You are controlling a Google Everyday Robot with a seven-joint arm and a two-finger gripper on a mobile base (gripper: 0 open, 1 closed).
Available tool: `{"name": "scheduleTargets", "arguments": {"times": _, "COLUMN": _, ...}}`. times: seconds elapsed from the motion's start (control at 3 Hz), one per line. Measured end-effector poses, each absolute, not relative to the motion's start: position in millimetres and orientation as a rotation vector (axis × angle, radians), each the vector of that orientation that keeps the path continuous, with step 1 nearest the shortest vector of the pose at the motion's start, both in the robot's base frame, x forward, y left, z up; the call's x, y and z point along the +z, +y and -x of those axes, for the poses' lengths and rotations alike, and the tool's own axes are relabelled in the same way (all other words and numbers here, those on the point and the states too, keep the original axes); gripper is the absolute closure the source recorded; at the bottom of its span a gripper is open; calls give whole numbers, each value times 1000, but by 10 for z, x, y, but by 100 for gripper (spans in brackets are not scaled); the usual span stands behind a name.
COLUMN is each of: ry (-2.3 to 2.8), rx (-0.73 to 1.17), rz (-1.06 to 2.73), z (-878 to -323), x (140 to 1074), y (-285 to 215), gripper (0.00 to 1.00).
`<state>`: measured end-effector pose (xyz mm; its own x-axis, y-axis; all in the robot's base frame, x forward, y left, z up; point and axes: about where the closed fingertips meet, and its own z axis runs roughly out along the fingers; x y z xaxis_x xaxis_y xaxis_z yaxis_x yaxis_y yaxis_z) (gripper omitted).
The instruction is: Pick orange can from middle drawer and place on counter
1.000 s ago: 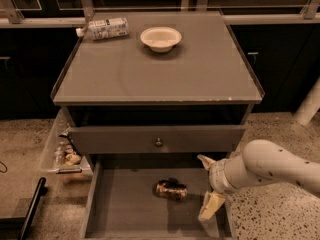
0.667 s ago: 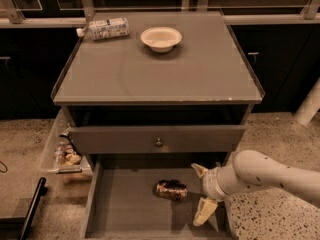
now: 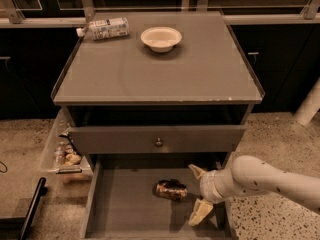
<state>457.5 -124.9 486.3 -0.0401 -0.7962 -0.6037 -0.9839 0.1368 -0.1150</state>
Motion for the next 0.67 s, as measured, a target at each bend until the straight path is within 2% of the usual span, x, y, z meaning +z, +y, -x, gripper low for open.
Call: {"name": "scheduleTargets", "arguments": {"times": 0.67, "ry": 1936, "rx": 491, "rz": 1581, "z": -4947, "x": 4246, "y": -912, "gripper": 0}}
